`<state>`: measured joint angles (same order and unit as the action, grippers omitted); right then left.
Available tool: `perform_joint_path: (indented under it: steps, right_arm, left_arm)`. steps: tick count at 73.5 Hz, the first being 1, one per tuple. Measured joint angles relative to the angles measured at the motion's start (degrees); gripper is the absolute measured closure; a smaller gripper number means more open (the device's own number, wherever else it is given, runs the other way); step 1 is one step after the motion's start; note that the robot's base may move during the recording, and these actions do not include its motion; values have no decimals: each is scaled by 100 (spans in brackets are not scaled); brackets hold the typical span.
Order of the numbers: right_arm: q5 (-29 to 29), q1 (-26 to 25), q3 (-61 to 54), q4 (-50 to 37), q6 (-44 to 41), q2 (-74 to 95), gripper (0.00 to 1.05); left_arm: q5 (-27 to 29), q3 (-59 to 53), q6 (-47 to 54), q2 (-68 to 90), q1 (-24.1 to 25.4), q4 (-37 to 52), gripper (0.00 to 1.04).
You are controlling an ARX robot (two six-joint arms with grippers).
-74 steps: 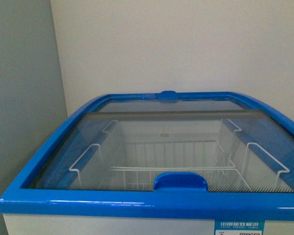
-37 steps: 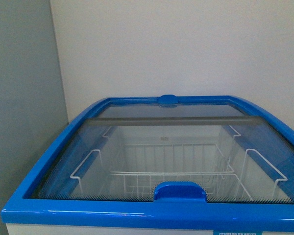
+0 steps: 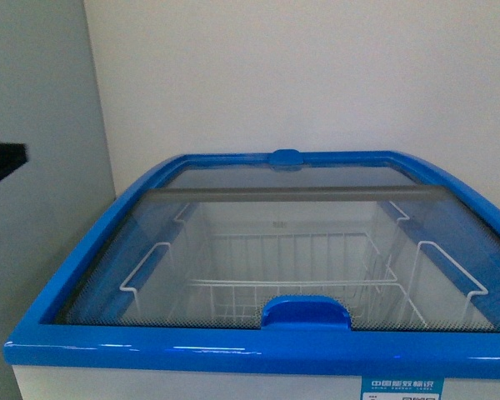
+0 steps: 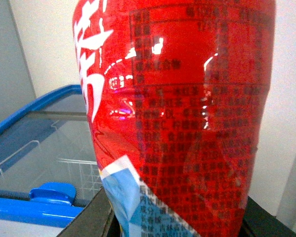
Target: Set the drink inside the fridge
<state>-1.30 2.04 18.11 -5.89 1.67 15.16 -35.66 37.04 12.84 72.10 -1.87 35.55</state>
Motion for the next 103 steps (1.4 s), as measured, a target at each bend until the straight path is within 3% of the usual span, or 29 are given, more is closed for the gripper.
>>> perform_joint_path:
  steps: [13,32,42,70,103]
  right_arm:
    - [2,0,0,0,0,0,67]
    - [2,0,0,0,0,0,67]
    - [0,0,0,0,0,0,67]
    - [0,0,0,0,0,0,67]
    - [0,0,0,0,2,0,67]
  left_arm:
    - [-688,962,1539,737,-717,-1082,8]
    - [-750,2002,3880,1812,-1665,-2524,8]
    - [-748,2330,4837,2236,-1891,-3185,8]
    - [-402,3128,5727,2990,-2046,-4009,8]
    - [57,3751,6004,3823,-2170,-3517,8]
